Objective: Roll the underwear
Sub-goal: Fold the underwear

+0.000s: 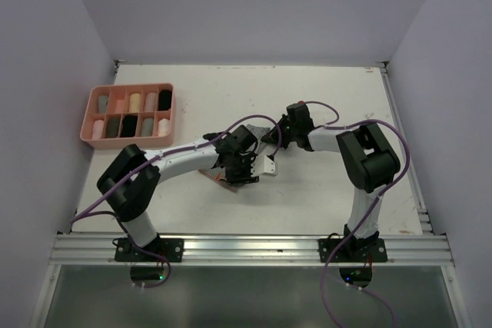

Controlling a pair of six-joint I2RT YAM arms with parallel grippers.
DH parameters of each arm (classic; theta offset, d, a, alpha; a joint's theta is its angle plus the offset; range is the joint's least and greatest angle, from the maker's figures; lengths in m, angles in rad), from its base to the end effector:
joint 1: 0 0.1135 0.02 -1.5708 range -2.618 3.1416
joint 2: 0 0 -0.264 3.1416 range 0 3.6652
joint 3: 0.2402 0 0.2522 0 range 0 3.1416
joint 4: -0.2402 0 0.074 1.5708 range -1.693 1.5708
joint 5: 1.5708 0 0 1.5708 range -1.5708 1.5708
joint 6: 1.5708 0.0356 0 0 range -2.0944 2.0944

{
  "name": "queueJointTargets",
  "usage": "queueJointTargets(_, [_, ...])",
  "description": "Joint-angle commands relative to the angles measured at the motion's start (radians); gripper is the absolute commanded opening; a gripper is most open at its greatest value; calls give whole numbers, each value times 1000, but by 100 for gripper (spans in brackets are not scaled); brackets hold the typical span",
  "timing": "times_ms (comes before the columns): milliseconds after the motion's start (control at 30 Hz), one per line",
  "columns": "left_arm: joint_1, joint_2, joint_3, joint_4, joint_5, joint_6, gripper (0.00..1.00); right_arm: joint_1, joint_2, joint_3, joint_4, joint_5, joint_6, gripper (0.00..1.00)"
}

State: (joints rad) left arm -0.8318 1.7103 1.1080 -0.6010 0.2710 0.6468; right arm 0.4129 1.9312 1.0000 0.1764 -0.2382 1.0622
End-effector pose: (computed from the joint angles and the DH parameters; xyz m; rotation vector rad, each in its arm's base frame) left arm 0.2162 -0.2514 0.1845 1.9188 2.0002 -0.4237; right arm 0.3507 0.1628 0.1254 0.6811 2.4329 0.9569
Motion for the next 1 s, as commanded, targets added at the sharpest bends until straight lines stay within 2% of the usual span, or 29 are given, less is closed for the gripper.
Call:
queueJointTargets(0, [-4,6,-14,33,-12,-3,44,-5,25,22,-46,-4,-27,3])
queueJointTargets(133, [-4,8,-20,29,-10,2,42,-6,29,20,-45,-4,-30,3])
queueJointTargets(167, [-4,6,-23,27,-9,5,34,-6,29,19,-45,-4,-30,3])
queueJointTargets(233, [-4,-3,-27,27,-6,7,26,-8,29,17,-45,-4,-31,3])
queueJointTargets(267, [-4,-9,-28,26,-3,8,19,-9,29,17,-45,-4,-31,3])
queueJointTargets(367, [-4,-26,-34,7,2,13,10,-11,29,17,-46,-3,-31,3])
queueJointTargets(667, [-4,-86,-82,-37,22,24,1,-13,29,19,-51,2,-33,3])
queueJointTargets(833, [-4,-107,-109,-33,11,24,0,-11,28,22,-54,2,-38,3])
queueJointTargets(933, [-4,-104,-120,-23,22,13,11,-13,29,22,-54,-1,-38,3])
queueJointTargets(967, [-4,-98,-123,-20,25,7,21,-13,28,22,-52,-3,-38,3])
